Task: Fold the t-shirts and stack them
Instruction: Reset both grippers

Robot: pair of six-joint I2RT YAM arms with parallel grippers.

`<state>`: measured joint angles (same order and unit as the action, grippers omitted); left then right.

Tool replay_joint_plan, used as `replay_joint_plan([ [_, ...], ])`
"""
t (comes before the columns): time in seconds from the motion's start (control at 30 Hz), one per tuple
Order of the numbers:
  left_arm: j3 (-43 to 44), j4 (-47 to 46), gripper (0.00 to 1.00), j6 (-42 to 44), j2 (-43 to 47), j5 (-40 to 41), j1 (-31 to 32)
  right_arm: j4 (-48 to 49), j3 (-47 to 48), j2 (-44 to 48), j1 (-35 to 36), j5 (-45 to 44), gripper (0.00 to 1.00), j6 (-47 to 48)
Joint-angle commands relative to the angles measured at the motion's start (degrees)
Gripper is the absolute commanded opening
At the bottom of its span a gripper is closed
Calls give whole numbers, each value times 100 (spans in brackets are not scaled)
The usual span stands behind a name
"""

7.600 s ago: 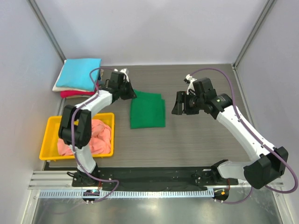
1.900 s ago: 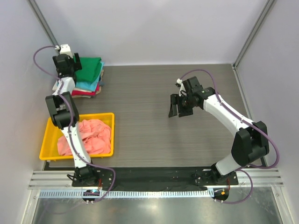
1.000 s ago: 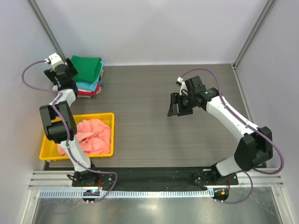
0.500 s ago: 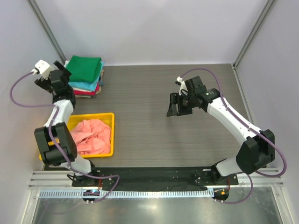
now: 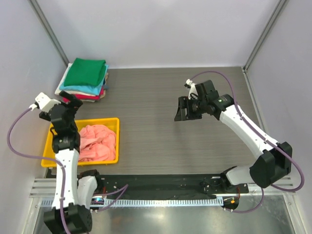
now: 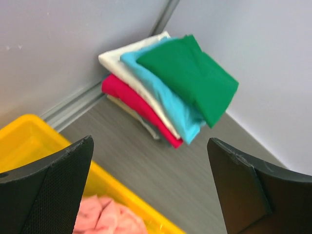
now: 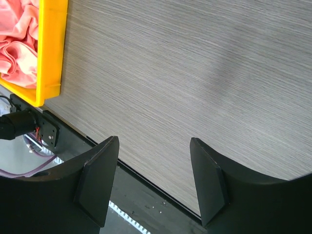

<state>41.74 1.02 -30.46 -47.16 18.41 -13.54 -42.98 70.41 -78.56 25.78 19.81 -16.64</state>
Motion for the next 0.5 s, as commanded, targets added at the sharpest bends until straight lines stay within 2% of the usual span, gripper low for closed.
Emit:
replay_joint_plan([
  [0.0, 229, 1422, 100, 233, 443, -480, 192, 185, -36, 385, 50, -13, 66, -32],
  [0.17, 90, 2147, 100, 84, 1540, -1031, 518, 290, -221, 886, 50, -65, 68, -225],
  [0.27, -121, 2517, 100, -39, 1788, -1584, 572, 369, -317, 1131, 50, -153, 68, -409],
  [0.47, -403, 2772, 100, -39, 2149, -1789, 790, 712, -669, 1685, 50, -785, 68, -936],
])
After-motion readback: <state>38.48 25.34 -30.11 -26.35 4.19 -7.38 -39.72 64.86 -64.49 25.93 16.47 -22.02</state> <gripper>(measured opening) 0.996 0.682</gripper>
